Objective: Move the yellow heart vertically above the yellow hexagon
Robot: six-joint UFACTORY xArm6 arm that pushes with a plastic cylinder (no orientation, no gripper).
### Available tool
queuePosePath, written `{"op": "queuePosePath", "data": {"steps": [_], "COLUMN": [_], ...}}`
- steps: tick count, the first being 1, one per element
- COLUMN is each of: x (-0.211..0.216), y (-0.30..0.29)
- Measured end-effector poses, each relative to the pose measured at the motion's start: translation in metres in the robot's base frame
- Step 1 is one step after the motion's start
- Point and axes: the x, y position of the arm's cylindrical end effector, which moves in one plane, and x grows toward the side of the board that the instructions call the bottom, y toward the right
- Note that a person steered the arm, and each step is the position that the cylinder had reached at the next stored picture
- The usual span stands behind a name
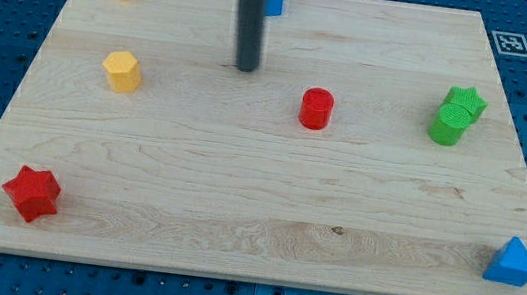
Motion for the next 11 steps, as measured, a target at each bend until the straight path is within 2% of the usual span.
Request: {"op": "queuePosePath", "data": {"steps": [3, 4, 7, 9, 11], "x": [-0.062, -0.089, -0.133, -0.14, -0.133], "y": [-0.238, -0.24, -0.229, -0.192, -0.185]}}
